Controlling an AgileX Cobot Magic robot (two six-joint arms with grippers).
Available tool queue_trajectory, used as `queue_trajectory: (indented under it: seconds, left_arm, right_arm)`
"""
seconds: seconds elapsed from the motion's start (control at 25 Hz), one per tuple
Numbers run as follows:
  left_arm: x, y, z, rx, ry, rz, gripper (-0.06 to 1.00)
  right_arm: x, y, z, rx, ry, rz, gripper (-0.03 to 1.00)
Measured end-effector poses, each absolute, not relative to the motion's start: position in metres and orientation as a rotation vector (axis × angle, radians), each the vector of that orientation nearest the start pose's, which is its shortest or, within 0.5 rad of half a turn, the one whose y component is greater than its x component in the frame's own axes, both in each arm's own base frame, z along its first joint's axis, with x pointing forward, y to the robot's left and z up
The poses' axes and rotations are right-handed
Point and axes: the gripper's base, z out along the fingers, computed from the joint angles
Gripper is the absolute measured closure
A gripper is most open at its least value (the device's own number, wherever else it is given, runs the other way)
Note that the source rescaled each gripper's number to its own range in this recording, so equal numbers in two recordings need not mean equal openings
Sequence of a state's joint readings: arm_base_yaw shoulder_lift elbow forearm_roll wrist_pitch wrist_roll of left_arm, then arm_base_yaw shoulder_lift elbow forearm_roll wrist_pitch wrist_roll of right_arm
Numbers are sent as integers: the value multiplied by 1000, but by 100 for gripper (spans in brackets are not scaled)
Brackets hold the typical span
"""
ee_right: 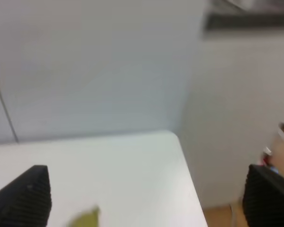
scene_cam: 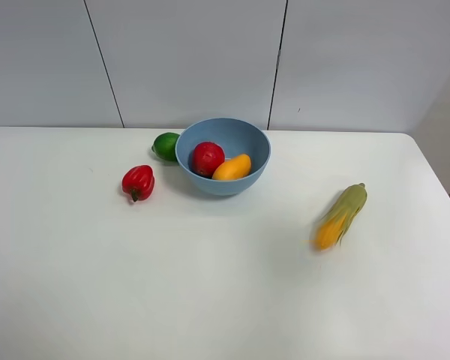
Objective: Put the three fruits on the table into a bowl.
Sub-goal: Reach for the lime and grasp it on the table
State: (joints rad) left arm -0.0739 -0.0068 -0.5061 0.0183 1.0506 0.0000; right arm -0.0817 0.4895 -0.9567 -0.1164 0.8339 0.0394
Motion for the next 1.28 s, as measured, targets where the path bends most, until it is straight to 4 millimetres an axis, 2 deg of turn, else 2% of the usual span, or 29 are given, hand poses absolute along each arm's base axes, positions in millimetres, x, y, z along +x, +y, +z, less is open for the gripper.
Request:
queue_trajectory:
  seconds: [0.12, 0.24, 0.32, 0.4, 0.6, 1.04, 1.08, 1.16, 1.28]
  left_arm:
    - [-6, 2, 280, 74, 2020, -25, -6]
    - [-6, 2, 280, 74, 2020, -25, -6]
    - [-6, 2, 280, 74, 2020, -25, -6]
    - [-6, 2, 280, 74, 2020, -25, -6]
    - [-6, 2, 280, 74, 2020, -25, -6]
    - [-6, 2, 280, 74, 2020, -25, -6]
    - [-6, 2, 280, 74, 2020, -25, -6]
    - [-6, 2, 280, 74, 2020, -25, -6]
    - [-6, 2, 280, 74, 2020, -25, -6]
  right_arm:
    - [19, -9, 365, 139, 1925, -156, 49]
    - [-4, -4, 321, 165, 2005, -105, 49]
    - [-13, -2, 304, 170, 1998, -87, 49]
    - [-16, -2, 295, 170, 1995, -86, 49]
    - [-7, -1, 278, 198, 2048, -36, 49]
    - [-6, -1, 278, 200, 2034, -26, 48]
    - [-6, 0, 278, 195, 2034, -23, 44]
    - [-6, 1, 278, 188, 2035, -15, 17]
    - [-6, 1, 278, 173, 2036, -15, 2]
